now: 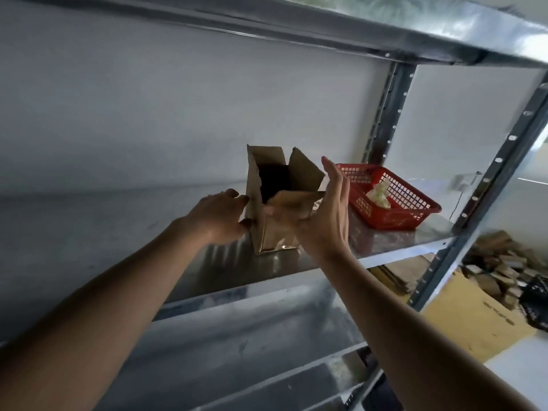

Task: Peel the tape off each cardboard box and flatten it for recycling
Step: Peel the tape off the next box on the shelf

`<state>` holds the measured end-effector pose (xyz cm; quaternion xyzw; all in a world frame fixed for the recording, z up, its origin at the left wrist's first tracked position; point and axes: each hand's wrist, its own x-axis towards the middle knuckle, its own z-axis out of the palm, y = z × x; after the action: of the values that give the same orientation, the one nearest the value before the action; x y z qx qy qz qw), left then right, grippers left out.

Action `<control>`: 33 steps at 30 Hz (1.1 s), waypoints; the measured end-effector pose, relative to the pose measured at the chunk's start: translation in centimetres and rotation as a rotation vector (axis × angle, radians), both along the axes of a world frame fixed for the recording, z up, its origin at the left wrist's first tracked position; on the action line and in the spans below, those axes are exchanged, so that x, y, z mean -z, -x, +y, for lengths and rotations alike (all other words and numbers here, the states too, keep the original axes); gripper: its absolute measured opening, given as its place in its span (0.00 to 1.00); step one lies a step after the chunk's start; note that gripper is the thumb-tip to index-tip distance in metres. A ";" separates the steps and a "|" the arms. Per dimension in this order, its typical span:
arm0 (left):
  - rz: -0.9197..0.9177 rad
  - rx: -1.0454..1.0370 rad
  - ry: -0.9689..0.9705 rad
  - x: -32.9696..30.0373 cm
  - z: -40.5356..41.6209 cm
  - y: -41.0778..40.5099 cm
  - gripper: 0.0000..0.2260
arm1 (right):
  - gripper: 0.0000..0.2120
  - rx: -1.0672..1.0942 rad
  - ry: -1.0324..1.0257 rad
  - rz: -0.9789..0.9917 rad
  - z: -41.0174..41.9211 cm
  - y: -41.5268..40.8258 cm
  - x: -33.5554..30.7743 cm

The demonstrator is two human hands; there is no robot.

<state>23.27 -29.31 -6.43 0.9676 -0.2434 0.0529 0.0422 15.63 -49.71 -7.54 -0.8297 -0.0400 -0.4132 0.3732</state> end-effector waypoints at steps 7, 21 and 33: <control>0.120 -0.198 0.102 1.0 -3.5 1.5 0.28 | 0.19 -0.171 0.734 -0.063 -4.6 -1.9 -5.4; 0.205 -0.230 0.237 2.2 -2.9 2.4 0.24 | 0.32 -0.336 0.662 0.289 -4.6 -3.6 -2.5; -0.218 -0.135 1.067 -1.4 1.4 4.3 0.16 | 0.42 -1.107 -0.639 0.436 0.7 -2.6 -0.5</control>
<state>19.02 -27.89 -4.99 0.8142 -0.1230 0.2717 0.4981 18.20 -49.02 -7.05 -0.6001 -0.2590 0.0244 0.7565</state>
